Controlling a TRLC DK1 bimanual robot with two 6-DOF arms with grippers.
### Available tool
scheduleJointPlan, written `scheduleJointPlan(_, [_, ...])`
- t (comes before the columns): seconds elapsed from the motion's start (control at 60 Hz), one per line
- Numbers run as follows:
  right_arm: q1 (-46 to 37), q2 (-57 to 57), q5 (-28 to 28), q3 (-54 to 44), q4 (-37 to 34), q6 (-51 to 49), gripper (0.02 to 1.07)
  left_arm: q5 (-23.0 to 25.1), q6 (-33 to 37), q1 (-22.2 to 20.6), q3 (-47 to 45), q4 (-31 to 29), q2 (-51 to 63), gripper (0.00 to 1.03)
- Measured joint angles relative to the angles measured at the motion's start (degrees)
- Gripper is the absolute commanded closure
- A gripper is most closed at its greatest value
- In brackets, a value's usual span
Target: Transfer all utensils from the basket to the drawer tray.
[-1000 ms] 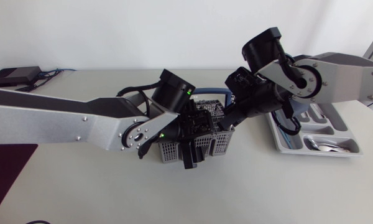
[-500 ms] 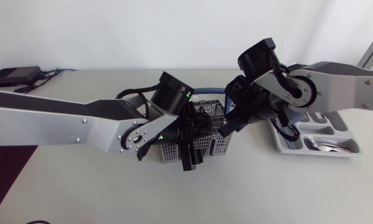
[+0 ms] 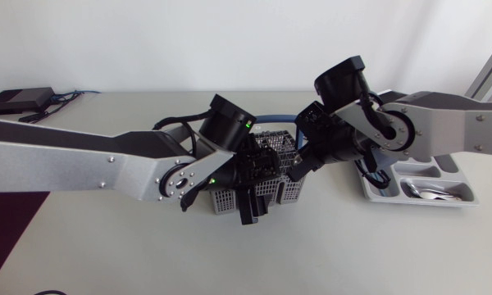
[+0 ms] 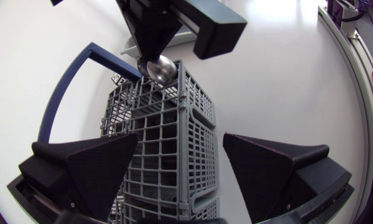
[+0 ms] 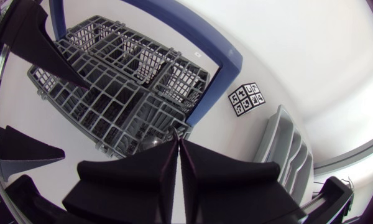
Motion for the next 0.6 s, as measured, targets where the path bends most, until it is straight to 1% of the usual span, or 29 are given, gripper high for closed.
scheduleJointPlan(0.1, [0.0,-1.51,-0.55,-1.64,1.22,-0.39,1.01,-0.04,0.0,0.0,0.0,0.0,0.0,0.06])
scheduleJointPlan(0.383, [0.76,-9.22,-0.83,-3.52,1.03,-2.05,1.01,-1.09,0.0,-0.76,0.0,-0.02,0.0,0.06])
scheduleJointPlan(0.6, [2.97,-16.0,-0.83,-5.66,1.05,-4.76,1.01,-1.53,-0.02,-1.4,0.0,-0.02,0.0,0.06])
